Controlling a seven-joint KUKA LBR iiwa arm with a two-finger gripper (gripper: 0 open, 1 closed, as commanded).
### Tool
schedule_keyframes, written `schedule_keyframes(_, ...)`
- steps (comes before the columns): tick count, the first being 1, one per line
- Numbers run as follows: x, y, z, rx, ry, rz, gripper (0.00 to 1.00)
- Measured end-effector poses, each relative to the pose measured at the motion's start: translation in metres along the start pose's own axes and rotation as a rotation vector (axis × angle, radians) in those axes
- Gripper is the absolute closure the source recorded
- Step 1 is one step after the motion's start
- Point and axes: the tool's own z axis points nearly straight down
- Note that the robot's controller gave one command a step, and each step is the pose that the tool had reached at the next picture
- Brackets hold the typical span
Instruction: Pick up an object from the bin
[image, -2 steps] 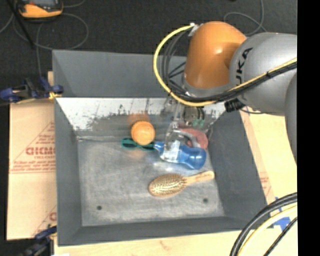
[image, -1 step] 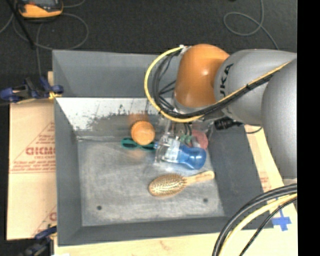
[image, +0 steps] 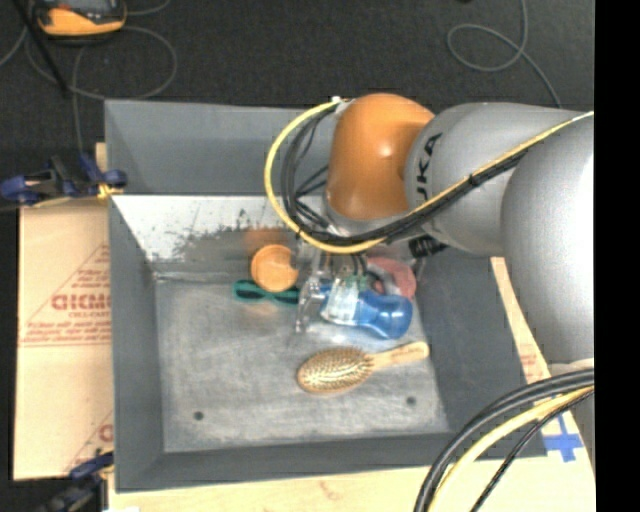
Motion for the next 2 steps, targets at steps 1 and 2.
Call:
schedule_keyframes(1, -0.0118, 0.0073, 0.0199, -0.014, -0.033, 0.105, 0.0)
schedule_keyframes(2, -0.0068, 0.0053, 0.0163, -0.006, -0.015, 0.104, 1.0)
